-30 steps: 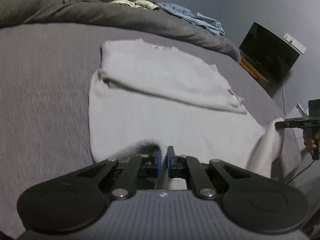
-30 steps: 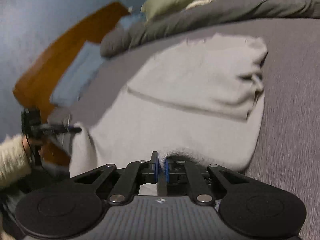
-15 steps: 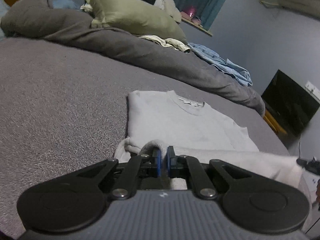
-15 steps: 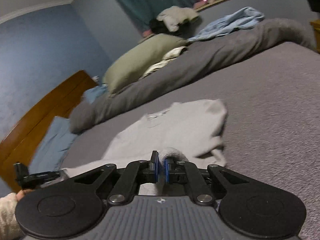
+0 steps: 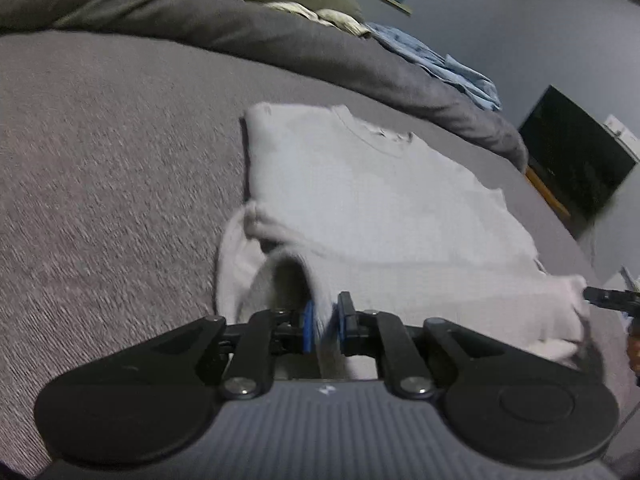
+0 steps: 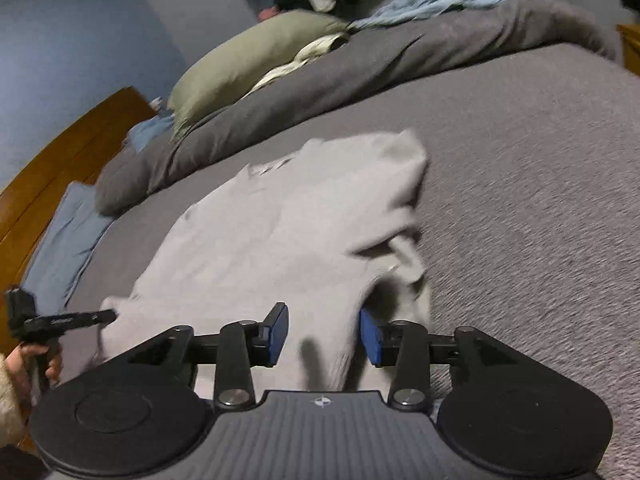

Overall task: Fold small clothes
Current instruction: 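Lift the hem with both grippers and fold it over toward the collar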

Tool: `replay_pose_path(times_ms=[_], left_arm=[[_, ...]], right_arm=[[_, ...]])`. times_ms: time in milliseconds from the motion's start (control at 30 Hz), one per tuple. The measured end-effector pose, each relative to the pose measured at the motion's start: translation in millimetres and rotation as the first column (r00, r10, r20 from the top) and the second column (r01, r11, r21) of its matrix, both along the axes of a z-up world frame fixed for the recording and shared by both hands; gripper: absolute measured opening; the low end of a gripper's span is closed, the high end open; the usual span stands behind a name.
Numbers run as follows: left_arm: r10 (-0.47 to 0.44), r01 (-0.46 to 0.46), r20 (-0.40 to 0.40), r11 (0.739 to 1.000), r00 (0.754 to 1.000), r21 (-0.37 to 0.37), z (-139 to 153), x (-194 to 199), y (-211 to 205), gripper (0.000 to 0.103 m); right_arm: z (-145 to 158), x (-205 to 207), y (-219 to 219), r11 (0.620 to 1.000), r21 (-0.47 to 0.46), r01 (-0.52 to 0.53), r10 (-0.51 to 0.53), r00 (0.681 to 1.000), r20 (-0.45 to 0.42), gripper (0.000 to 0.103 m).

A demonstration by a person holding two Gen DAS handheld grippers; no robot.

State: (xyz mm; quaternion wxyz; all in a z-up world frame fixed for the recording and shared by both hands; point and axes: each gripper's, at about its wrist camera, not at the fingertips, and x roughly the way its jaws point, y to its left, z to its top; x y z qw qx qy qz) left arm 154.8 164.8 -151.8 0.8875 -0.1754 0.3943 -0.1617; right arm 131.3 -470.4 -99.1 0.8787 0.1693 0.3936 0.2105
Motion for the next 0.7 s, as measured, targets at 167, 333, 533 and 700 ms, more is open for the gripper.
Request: replay_pose_path(times_ms=[167,333,533,700], left_arm=[[-0.037,0.035,-0.043,0.999,0.998,-0.031,-15.1,-8.5,0.8,0.015],[-0.090,0.087,-0.066,0.995,0.994,-0.051,-22.8,-10.8,-7.5,0.014],[-0.076,0.073,-0.018,0.991,0.997,-0.109,-13.6,-5.4,-14.5,0.001],[-0.013,0.022,0.054,0.985,0.998,-0.173,5.7,12.0,-8.5,0.001]], right_arm=[[-6.9,-4.5,16.6,0.995,-0.052,-0.084,0.083,0.996,-0.037,0.051],[-9.1,-10.7,22.1,0.991,-0.057,-0.117,0.115,0.992,-0.049,0.046],[-9.7,-6.7,14.4,0.998,-0.020,-0.067,0.066,0.997,-0.037,0.008],[7.5,1.1,15.7,1.000,0.024,-0.018,0.017,1.000,0.025,0.007]])
